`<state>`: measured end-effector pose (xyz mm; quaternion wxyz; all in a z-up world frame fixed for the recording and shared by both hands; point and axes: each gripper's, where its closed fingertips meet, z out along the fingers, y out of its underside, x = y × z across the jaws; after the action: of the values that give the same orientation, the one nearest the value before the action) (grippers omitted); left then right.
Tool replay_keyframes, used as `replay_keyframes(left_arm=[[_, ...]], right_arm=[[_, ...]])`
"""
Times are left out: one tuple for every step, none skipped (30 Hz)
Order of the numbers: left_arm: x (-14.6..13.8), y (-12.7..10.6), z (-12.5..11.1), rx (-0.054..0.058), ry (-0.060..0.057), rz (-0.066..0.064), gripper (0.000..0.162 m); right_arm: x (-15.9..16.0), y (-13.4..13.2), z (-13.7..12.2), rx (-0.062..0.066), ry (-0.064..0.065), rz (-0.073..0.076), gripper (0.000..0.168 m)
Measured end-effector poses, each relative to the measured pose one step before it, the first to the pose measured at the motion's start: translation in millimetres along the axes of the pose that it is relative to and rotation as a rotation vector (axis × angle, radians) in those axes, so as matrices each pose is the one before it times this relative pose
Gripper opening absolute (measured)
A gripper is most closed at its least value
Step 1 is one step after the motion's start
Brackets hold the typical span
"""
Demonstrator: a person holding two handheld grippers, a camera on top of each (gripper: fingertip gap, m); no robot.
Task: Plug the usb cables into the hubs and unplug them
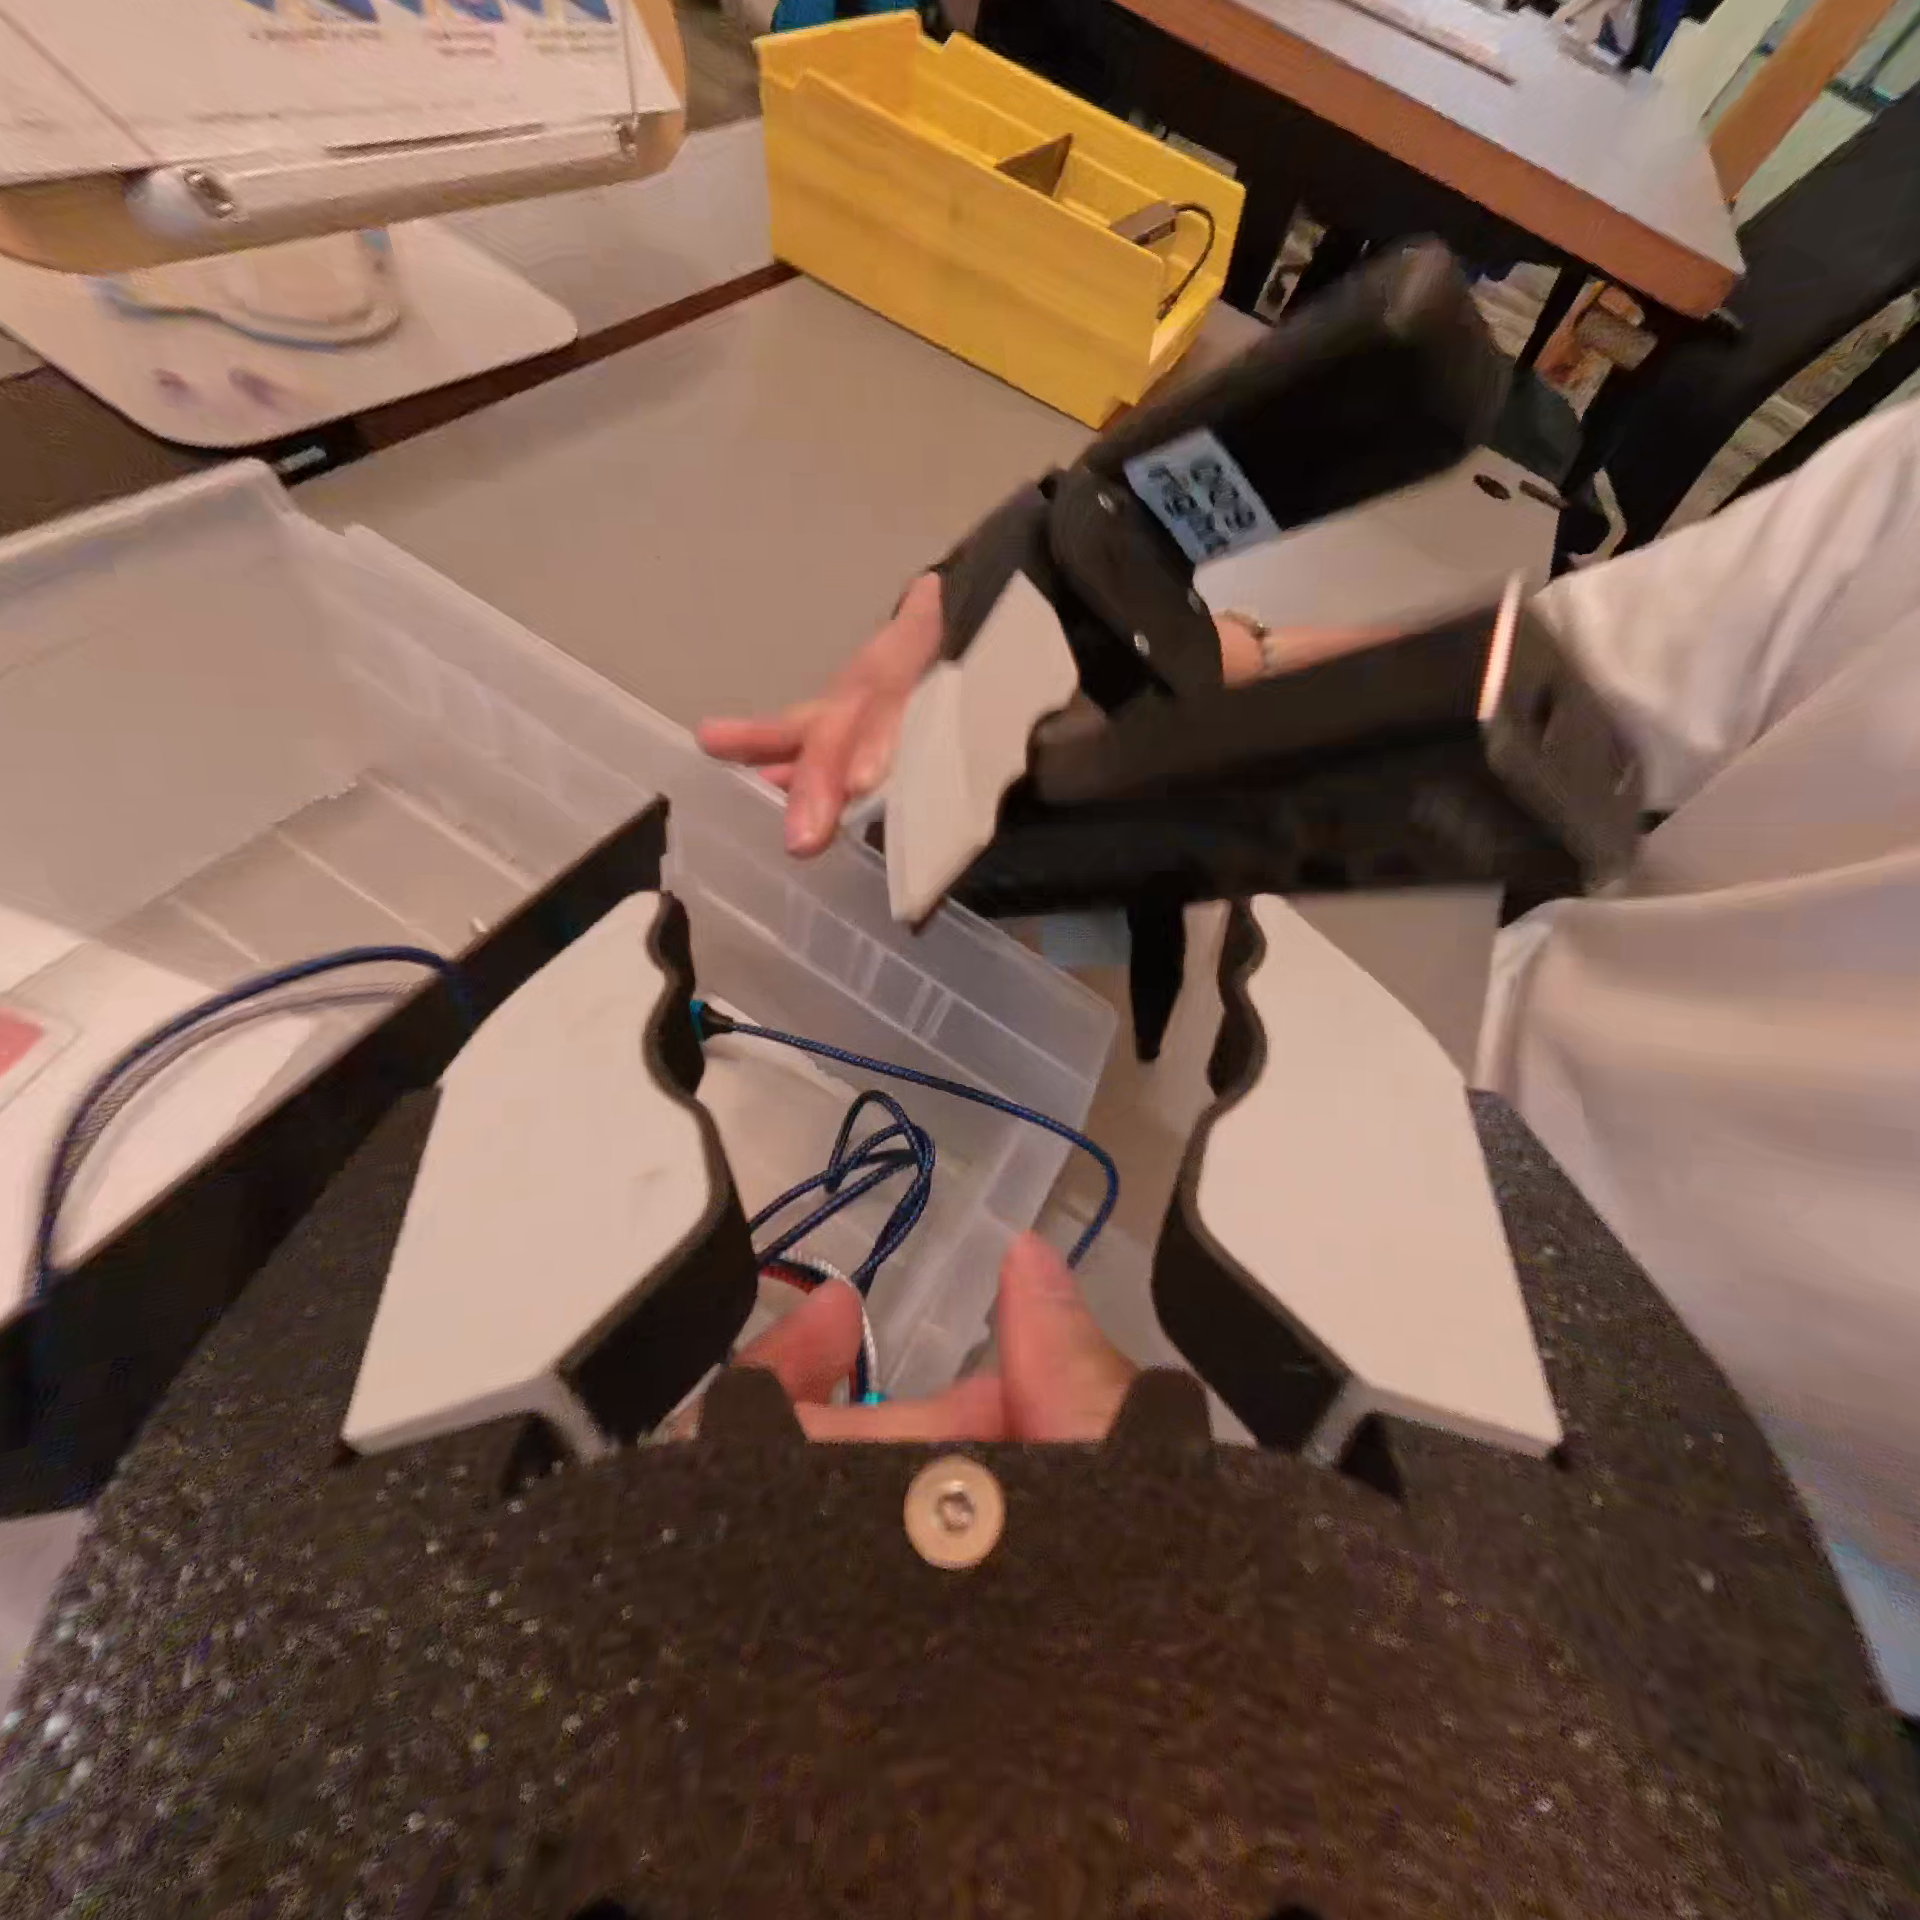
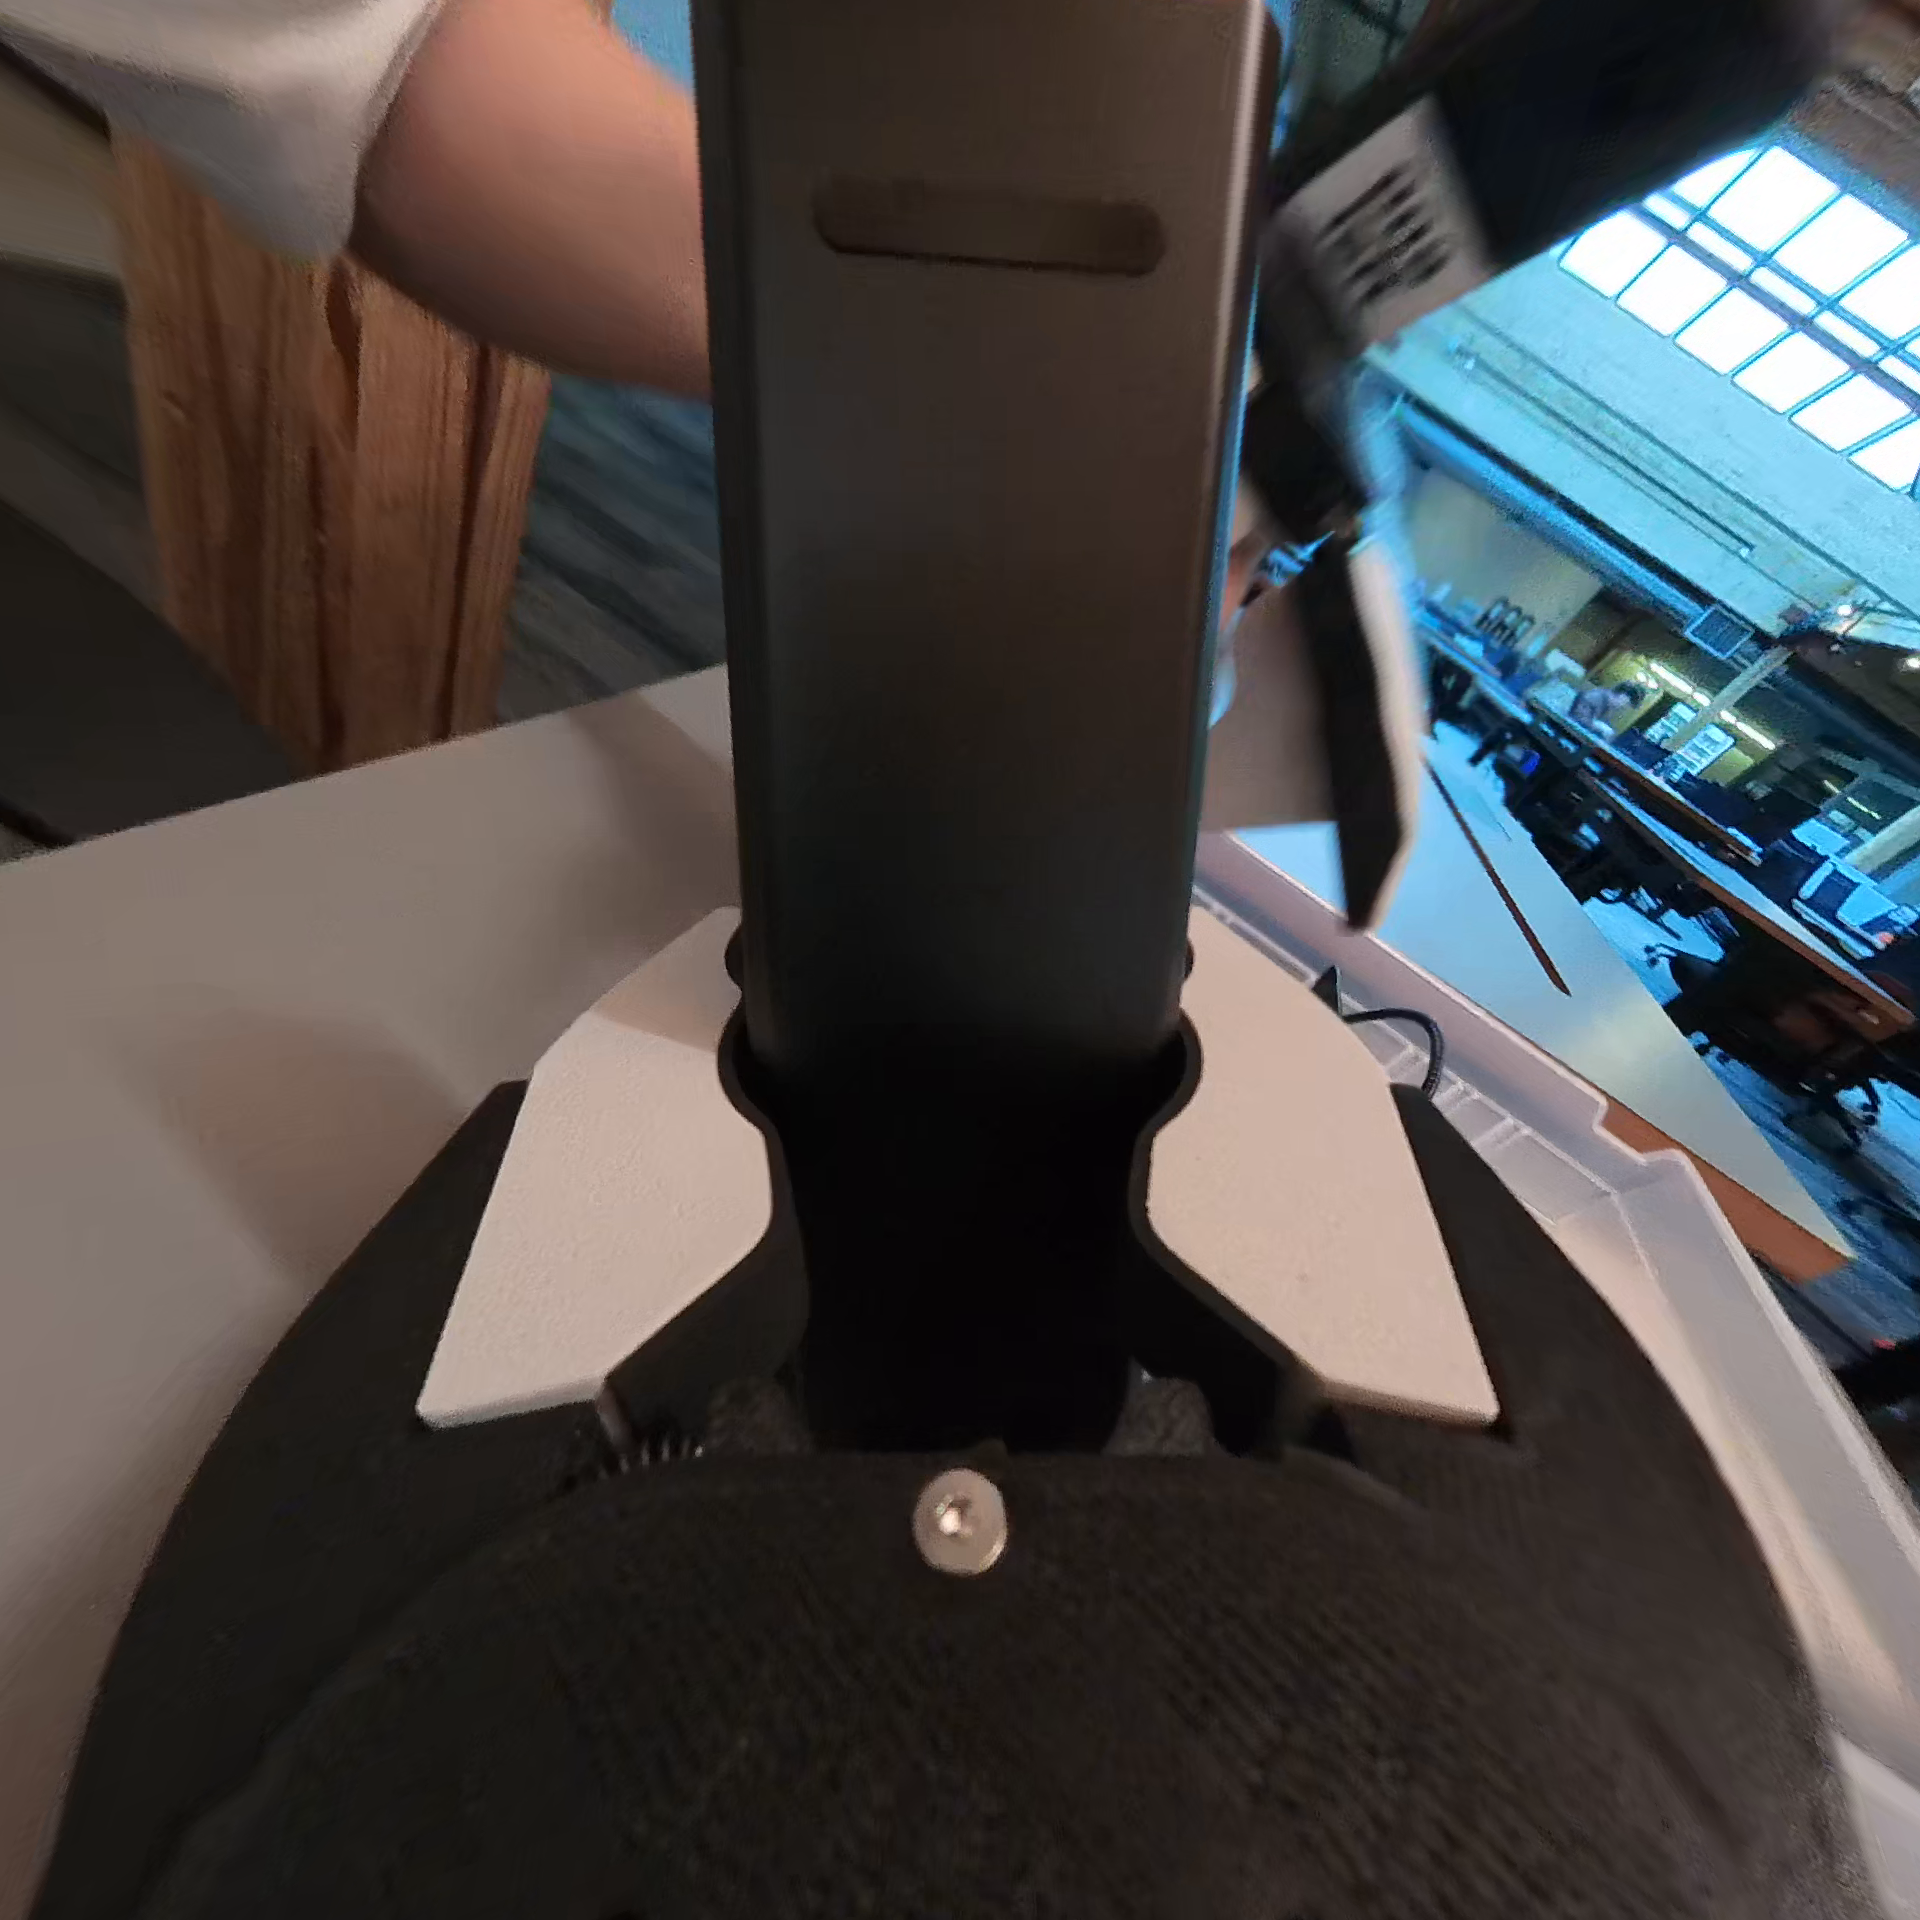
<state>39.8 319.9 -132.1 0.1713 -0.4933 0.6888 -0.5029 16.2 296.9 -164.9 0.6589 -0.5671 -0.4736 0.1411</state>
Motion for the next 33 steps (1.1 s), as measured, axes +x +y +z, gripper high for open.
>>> replay_keyframes(left_arm=[[4.88, 11.03, 7.27, 0.0203, 0.0212, 0.0375, 0.099], [11.33, 8.74, 3.04, 0.0253, 0.0623, 0.0617, 0.100], [10.40, 4.75, -0.52, 0.0419, 0.0572, 0.0656, 0.098], [-1.69, 3.34, -2.08, 0.0377, -0.0284, 0.0317, 0.098], [-8.05, 4.76, -1.69, 0.0111, -0.0736, 0.0160, 0.102], [-5.42, 5.69, -0.13, -0.0060, -0.0586, 0.0404, 0.102], [-4.19, 6.47, 1.36, -0.0221, -0.0573, 0.0557, 0.103], [-3.36, 8.10, 2.56, -0.0466, -0.0564, 0.0496, 0.104], [1.66, 9.75, 3.76, -0.0623, -0.0249, 0.0499, 0.106], [4.98, 11.14, 4.58, -0.0711, -0.0033, 0.0584, 0.108], [1.63, 9.36, 4.65, -0.0609, -0.0294, 0.0640, 0.108], [-6.88, 3.21, 2.67, -0.0249, -0.0912, 0.0608, 0.108], [-10.79, -3.53, -0.69, 0.0169, -0.1135, 0.0447, 0.109], [-9.00, -6.61, -2.54, 0.0408, -0.0867, 0.0225, 0.110], [-7.19, -6.38, -3.15, 0.0474, -0.0574, -0.0089, 0.110], [-8.64, -5.87, -3.64, 0.0506, -0.0504, -0.0398, 0.111], [-7.93, -5.10, -3.40, 0.0466, -0.0309, -0.0535, 0.114], [-3.23, -3.89, -2.91, 0.0348, 0.0130, -0.0410, 0.117], [-0.77, -4.06, -2.51, 0.0258, 0.0338, -0.0165, 0.119], [-1.37, -4.13, -1.96, 0.0118, 0.0283, 0.0123, 0.124], [-3.89, -2.88, -0.57, -0.0089, 0.0069, 0.0293, 0.123], [-3.02, -0.11, 1.58, -0.0312, 0.0040, 0.0229, 0.126], [1.66, 4.69, 4.31, -0.0540, 0.0261, 0.0103, 0.129], [4.93, 9.20, 6.21, -0.0720, 0.0351, 0.0044, 0.129], [5.93, 12.35, 7.00, -0.0835, 0.0301, 0.0120, 0.128], [5.70, 12.14, 6.53, -0.0800, 0.0224, 0.0287, 0.124], [5.37, 8.10, 4.95, -0.0551, 0.0159, 0.0438, 0.118], [5.99, -0.90, 1.61, -0.0001, 0.0251, 0.0317, 0.114], [7.56, -6.62, -1.03, 0.0344, 0.0439, 0.0215, 0.114], [6.79, -4.96, -1.55, 0.0209, 0.0475, 0.0215, 0.116], [4.35, -0.71, -1.05, -0.0067, 0.0452, 0.0138, 0.120], [3.25, 1.65, -0.80, -0.0169, 0.0490, -0.0047, 0.120], [2.02, 1.41, -0.66, -0.0127, 0.0448, -0.0234, 0.119]], right_arm=[[1.13, -2.76, -1.74, 0.0385, 0.0030, 0.0247, 0.073], [0.37, -2.05, -2.16, 0.0343, -0.0036, 0.0223, 0.073], [-0.61, -0.80, -2.43, 0.0234, -0.0096, 0.0130, 0.073], [-0.58, 1.36, -1.70, 0.0045, -0.0085, 0.0190, 0.072], [-0.61, 2.35, -0.62, -0.0023, -0.0083, 0.0300, 0.072], [0.37, 0.05, -0.12, 0.0105, 0.0015, 0.0134, 0.072], [0.23, -0.34, 0.20, 0.0047, 0.0036, 0.0016, 0.072], [-0.16, 0.36, 0.20, -0.0126, -0.0025, 0.0023, 0.072], [-0.29, 0.63, 0.16, -0.0166, -0.0066, 0.0039, 0.072], [-0.46, 0.73, 0.29, -0.0126, -0.0043, -0.0018, 0.072], [-0.11, 0.31, 0.19, -0.0014, 0.0018, -0.0059, 0.072], [0.18, -0.22, -0.09, 0.0076, 0.0038, -0.0036, 0.072], [-0.03, -0.29, -0.26, 0.0055, 0.0002, 0.0000, 0.072], [-0.13, 0.12, -0.07, -0.0013, -0.0003, -0.0006, 0.072], [-0.06, 0.61, 0.41, -0.0065, 0.0021, -0.0067, 0.072], [-0.11, 0.84, 0.63, -0.0084, 0.0044, -0.0127, 0.072], [-0.19, 0.91, 0.41, -0.0083, 0.0037, -0.0129, 0.072], [-0.15, 0.62, 0.19, -0.0082, 0.0011, -0.0055, 0.072], [0.10, 0.23, 0.11, -0.0069, -0.0001, 0.0028, 0.072], [0.40, 0.50, 0.44, -0.0093, 0.0033, -0.0024, 0.072], [-0.26, 1.19, 0.78, -0.0137, 0.0030, -0.0126, 0.072], [-0.29, 1.19, 0.79, -0.0138, 0.0033, -0.0139, 0.072], [-0.12, 0.55, 0.28, -0.0077, 0.0016, -0.0062, 0.072], [0.01, -0.07, -0.06, -0.0003, -0.0008, 0.0014, 0.072], [0.16, -0.34, -0.29, 0.0042, -0.0006, 0.0041, 0.072], [0.11, -0.07, -0.10, 0.0025, 0.0013, 0.0007, 0.072], [0.01, 0.55, 0.36, -0.0065, 0.0018, -0.0065, 0.072], [-0.08, 1.11, 0.62, -0.0139, 0.0032, -0.0116, 0.072], [0.02, 0.95, 0.52, -0.0106, 0.0050, -0.0115, 0.072], [-0.11, 0.17, 0.03, -0.0008, 0.0014, -0.0029, 0.072], [0.28, -0.36, -0.38, 0.0056, 0.0005, 0.0043, 0.072], [0.49, -0.43, -0.14, 0.0052, 0.0015, 0.0044, 0.072], [0.11, 0.18, -0.02, -0.0012, -0.0004, -0.0012, 0.072]])
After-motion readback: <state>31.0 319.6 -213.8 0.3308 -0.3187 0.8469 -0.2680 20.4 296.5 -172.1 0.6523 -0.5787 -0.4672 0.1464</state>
